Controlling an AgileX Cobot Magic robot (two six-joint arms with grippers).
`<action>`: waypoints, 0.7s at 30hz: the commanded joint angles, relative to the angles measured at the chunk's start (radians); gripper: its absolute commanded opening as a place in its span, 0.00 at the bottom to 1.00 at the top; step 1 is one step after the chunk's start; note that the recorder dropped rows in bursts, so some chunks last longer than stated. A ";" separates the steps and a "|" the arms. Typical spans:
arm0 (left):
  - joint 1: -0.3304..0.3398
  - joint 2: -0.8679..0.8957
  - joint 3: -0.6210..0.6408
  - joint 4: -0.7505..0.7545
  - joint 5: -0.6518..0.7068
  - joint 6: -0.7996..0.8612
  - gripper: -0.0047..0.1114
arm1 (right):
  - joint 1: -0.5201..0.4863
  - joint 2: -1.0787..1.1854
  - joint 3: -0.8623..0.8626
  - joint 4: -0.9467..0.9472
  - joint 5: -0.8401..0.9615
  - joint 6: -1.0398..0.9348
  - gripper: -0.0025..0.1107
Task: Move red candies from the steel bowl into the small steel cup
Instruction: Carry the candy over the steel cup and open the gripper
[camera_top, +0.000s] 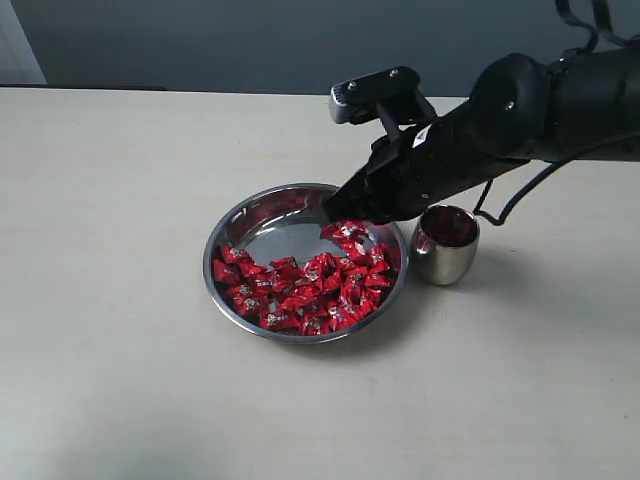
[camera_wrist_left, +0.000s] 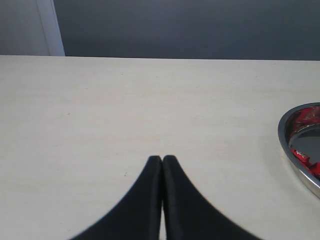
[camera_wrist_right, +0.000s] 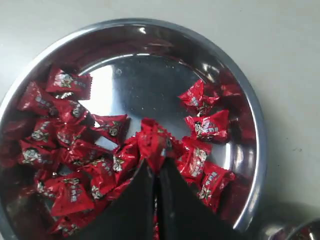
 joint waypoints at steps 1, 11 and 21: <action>-0.005 -0.007 0.003 0.005 -0.004 -0.002 0.04 | -0.016 0.005 0.006 -0.020 -0.042 -0.007 0.02; -0.005 -0.007 0.003 0.020 -0.004 -0.002 0.04 | -0.163 -0.016 0.006 -0.034 0.051 0.042 0.02; -0.005 -0.007 0.003 0.020 -0.004 -0.002 0.04 | -0.264 -0.016 0.006 -0.089 0.161 0.049 0.02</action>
